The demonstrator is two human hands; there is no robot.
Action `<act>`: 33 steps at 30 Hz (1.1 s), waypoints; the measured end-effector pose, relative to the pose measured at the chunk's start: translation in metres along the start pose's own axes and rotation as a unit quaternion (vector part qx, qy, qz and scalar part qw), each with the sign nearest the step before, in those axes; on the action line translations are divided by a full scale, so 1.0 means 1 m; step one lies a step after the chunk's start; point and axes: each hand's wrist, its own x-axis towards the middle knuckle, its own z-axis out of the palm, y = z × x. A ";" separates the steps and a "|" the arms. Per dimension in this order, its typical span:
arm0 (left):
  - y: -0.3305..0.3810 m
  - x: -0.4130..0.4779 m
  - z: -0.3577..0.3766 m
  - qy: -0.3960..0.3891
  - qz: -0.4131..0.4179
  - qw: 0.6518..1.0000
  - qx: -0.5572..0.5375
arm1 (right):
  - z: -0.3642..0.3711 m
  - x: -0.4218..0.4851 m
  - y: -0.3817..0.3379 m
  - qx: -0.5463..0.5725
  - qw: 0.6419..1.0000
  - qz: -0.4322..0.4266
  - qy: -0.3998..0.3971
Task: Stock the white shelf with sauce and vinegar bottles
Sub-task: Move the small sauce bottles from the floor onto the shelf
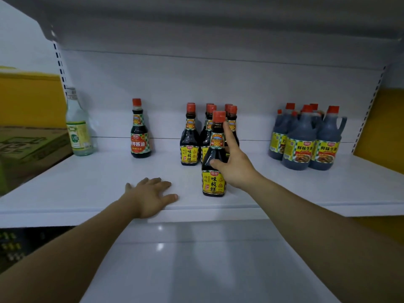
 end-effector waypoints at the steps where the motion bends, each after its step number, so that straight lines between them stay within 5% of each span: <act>1: -0.001 0.001 0.002 0.005 0.001 1.000 -0.001 | 0.005 0.005 0.002 0.001 1.000 -0.001 0.004; 33: -0.002 0.001 0.005 0.025 0.011 1.000 0.006 | 0.062 0.098 0.033 -0.017 0.999 0.048 0.003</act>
